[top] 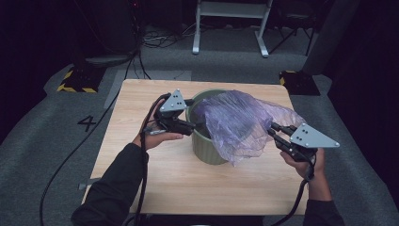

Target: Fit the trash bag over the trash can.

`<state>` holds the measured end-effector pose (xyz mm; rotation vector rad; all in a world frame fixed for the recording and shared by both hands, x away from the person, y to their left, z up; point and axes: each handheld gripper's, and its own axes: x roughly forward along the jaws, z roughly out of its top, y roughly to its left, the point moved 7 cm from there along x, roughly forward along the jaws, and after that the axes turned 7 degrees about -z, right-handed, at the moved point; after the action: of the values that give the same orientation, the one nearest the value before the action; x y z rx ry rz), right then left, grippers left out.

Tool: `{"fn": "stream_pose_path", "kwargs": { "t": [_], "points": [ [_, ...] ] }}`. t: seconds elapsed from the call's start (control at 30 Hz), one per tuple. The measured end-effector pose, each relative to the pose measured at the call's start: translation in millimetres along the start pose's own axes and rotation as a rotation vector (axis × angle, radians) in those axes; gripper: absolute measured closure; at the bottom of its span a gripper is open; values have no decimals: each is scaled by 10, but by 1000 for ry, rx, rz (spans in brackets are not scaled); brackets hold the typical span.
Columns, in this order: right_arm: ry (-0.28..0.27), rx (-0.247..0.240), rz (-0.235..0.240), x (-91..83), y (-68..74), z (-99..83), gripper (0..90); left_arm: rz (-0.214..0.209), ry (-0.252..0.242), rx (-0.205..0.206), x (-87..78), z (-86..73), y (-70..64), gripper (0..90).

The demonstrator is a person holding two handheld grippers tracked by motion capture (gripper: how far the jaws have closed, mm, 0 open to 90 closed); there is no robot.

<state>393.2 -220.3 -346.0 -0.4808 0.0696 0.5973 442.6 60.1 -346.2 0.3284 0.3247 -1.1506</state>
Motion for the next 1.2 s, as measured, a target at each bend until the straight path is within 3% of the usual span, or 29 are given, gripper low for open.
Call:
{"fn": "stream_pose_path", "kwargs": {
  "t": [0.17,0.47,0.6,0.7,0.77,0.87,0.9,0.97,1.07,1.2],
  "points": [
    [-3,-5,10,20,40,52,875,-48,-23,11,-68,42,-244,164],
    [18,-46,29,64,159,135,877,-156,-36,49,84,96,-849,154],
    [18,-57,39,68,205,149,871,-154,-15,104,215,145,-1015,154],
    [16,-59,47,68,233,146,871,-146,5,107,314,190,-1051,159],
    [13,-63,49,58,239,149,871,-135,20,125,337,197,-1045,267],
    [5,-61,51,17,232,156,858,-161,-3,160,291,176,-990,572],
    [0,-64,54,3,233,155,858,-149,-9,175,268,164,-957,629],
    [-2,-64,52,-31,237,147,854,-151,-21,163,227,150,-896,735],
    [-13,-55,53,-70,243,137,852,-147,-41,185,144,128,-846,877],
    [-9,-52,67,-71,288,113,834,-130,-32,212,35,47,-787,899]
  ]
}}
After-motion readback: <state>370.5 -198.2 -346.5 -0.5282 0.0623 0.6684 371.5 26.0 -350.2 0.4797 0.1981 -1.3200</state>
